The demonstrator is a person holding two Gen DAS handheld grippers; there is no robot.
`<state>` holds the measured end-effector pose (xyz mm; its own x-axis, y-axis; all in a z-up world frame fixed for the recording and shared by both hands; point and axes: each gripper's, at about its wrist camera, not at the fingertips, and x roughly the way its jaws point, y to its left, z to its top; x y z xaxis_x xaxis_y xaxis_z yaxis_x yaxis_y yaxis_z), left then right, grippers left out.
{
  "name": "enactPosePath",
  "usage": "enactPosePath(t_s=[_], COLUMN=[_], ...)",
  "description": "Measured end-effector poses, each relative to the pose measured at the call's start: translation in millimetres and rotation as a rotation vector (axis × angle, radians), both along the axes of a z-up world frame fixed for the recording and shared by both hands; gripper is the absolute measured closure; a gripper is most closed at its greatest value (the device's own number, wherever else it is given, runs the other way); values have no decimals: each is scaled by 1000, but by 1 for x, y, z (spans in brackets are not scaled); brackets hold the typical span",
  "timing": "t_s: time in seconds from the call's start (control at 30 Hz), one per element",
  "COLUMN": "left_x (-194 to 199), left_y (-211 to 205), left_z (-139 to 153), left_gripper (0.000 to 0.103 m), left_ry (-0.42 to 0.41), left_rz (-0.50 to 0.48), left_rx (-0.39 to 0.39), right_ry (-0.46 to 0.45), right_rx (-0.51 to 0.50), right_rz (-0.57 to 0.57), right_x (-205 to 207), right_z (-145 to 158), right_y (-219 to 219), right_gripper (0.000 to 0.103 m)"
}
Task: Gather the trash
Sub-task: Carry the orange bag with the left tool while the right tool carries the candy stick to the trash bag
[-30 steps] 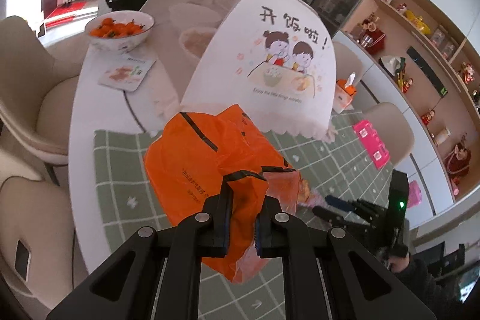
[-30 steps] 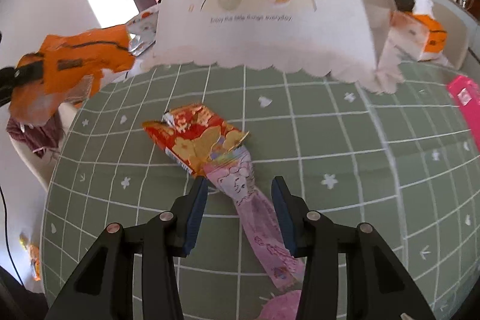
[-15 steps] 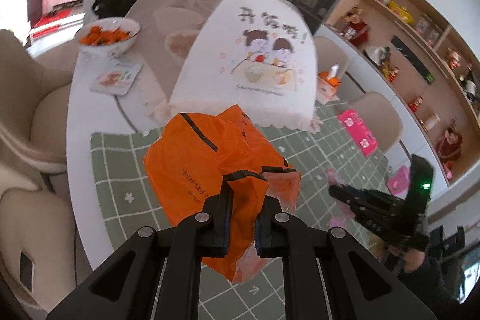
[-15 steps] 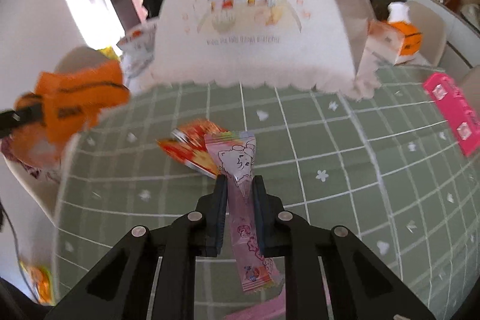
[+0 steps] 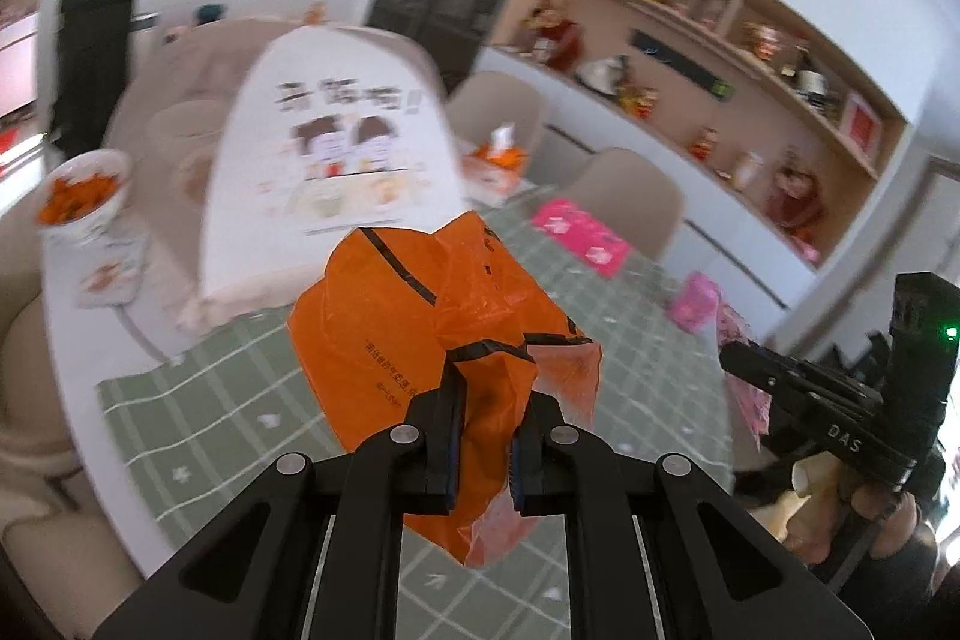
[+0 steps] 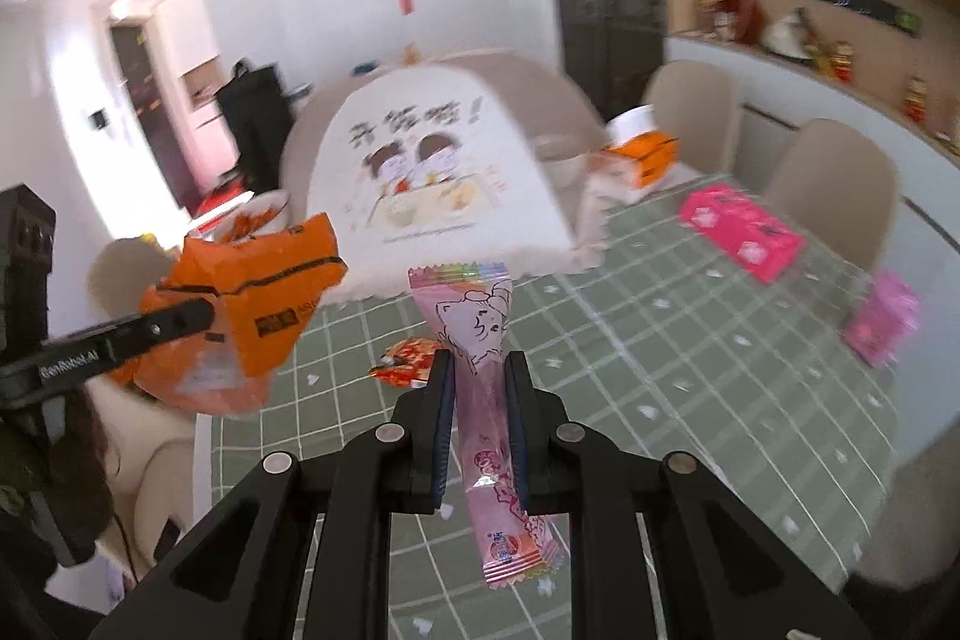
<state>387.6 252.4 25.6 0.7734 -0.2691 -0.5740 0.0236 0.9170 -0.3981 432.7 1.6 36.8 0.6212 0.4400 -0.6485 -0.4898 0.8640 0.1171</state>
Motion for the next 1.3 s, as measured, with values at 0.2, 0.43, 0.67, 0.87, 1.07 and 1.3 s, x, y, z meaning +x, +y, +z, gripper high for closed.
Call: enactPosePath(t_s=[0.2, 0.43, 0.67, 0.87, 1.07, 1.3], left_x=[-13, -33, -68, -110, -129, -128], left_y=[-45, -109, -201, -278, -342, -425], left_z=[35, 64, 64, 60, 31, -31], left_gripper=[91, 91, 91, 91, 91, 91], left_ry=[-102, -177, -161, -154, -75, 126], left_rz=[-146, -270, -367, -410, -471, -617], left_rx=[-17, 8, 5, 40, -1, -36], right_ry=[-96, -170, -180, -179, -158, -94], right_rx=[-30, 8, 15, 45, 74, 95], right_rz=[-120, -252, -344, -375, -392, -438], right_x=[-54, -105, -166, -212, -238, -254], right_z=[43, 73, 84, 89, 67, 35], right_y=[-37, -102, -179, -257, -312, -370], right_gripper=[88, 88, 88, 88, 88, 88])
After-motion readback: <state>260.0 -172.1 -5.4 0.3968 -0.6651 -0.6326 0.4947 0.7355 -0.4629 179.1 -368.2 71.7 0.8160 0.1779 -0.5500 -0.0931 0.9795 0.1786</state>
